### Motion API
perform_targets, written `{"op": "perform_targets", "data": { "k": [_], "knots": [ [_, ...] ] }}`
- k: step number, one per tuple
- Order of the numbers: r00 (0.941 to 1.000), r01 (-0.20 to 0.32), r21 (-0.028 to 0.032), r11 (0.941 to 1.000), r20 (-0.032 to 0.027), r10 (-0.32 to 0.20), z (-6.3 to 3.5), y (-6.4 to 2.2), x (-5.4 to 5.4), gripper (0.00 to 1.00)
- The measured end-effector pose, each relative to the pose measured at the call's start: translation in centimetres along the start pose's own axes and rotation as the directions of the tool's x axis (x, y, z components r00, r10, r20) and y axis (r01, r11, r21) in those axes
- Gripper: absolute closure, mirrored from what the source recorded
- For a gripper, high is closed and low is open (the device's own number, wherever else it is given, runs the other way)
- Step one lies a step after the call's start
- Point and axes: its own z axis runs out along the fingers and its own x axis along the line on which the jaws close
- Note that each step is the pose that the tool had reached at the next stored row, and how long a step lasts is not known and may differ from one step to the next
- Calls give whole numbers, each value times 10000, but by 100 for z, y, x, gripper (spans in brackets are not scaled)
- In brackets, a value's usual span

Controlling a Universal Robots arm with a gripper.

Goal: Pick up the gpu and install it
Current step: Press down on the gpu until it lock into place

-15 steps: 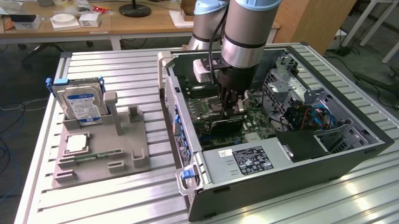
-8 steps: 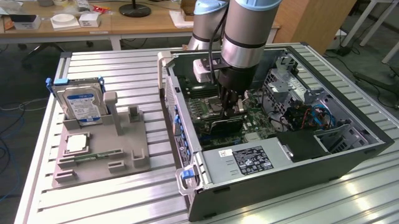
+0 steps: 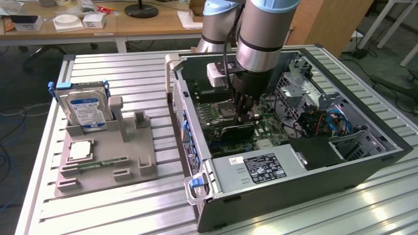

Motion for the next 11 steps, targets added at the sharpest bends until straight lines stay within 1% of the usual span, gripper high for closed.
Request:
{"op": "perform_targets", "data": {
  "k": [3, 5, 8, 11],
  "knots": [
    [10000, 2, 15, 10000, 2, -3, 27, -59, -2, 90],
    [10000, 0, 21, 10000, 1, 0, 34, -62, -2, 90],
    [10000, 2, 30, 10000, 1, -2, 60, -90, -9, 90],
    [10000, 0, 25, 10000, -1, 0, 62, -93, -9, 90]
  ]
}}
